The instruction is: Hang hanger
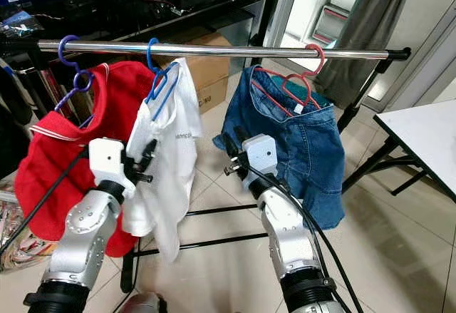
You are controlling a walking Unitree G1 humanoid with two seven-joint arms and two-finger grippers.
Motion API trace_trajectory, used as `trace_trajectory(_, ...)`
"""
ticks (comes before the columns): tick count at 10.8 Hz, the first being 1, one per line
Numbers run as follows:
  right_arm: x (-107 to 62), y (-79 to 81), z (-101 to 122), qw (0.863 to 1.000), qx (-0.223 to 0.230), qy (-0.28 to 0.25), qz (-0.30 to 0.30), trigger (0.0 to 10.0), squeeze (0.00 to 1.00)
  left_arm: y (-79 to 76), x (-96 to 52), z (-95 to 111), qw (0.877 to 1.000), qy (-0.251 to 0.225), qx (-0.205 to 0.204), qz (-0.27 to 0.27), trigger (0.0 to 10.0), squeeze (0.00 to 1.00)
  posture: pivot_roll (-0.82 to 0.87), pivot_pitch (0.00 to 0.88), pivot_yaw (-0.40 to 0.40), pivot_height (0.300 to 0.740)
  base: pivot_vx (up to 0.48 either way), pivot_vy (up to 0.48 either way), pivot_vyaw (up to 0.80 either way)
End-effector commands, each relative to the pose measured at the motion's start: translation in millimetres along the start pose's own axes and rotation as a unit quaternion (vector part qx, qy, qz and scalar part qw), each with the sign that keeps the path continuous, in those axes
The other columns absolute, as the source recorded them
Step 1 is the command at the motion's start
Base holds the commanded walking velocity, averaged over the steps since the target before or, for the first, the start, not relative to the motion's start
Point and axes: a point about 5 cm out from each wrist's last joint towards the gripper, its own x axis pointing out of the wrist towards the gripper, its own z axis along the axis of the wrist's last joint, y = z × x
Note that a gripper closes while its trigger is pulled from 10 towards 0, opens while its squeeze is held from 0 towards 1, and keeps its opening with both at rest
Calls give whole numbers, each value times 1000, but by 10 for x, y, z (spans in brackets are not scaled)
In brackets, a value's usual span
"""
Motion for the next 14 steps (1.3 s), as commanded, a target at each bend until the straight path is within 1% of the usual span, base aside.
trace_trajectory(1, 24, -67, 26, 1000, -3, -5, -12, 10000, 0, -14, 39, 96, 1000, -26, 7, 0, 0, 0, 342, 22, -70, 740, 0, 0, 0)
trace_trajectory(3, 20, -76, 24, 1000, -4, -4, -13, 10000, 0, 9, 29, 171, 998, -54, 22, 8, 0, 0, 342, 22, -71, 740, 0, 0, 0)
trace_trajectory(4, 14, -83, 23, 1000, -5, -4, -13, 10000, 0, 12, 19, 240, 996, -79, 35, 13, 0, 0, 343, 24, -73, 740, 0, 0, 0)
trace_trajectory(7, 18, -108, 30, 1000, -5, -3, -15, 10000, 0, 35, 6, 250, 995, -92, 27, 28, 0, 0, 343, 23, -80, 740, 0, 0, 0)
trace_trajectory(9, 19, -125, 35, 1000, -7, -4, -17, 10000, 0, 37, -2, 298, 993, -114, 29, 34, 0, 0, 343, 25, -84, 740, 0, 0, 0)
trace_trajectory(10, 17, -130, 41, 1000, -8, -4, -18, 10000, 0, 32, -8, 302, 992, -116, 28, 36, 0, 0, 341, 29, -86, 740, 0, 0, 0)
trace_trajectory(12, 13, -138, 45, 1000, -10, -5, -21, 10000, 0, 30, -24, 423, 985, -159, 40, 44, 0, 0, 339, 31, -86, 740, 0, 0, 0)
trace_trajectory(14, 11, -137, 46, 1000, -10, -5, -22, 10000, 0, 38, -40, 536, 978, -200, 36, 48, 0, 0, 339, 31, -87, 740, 0, 0, 0)
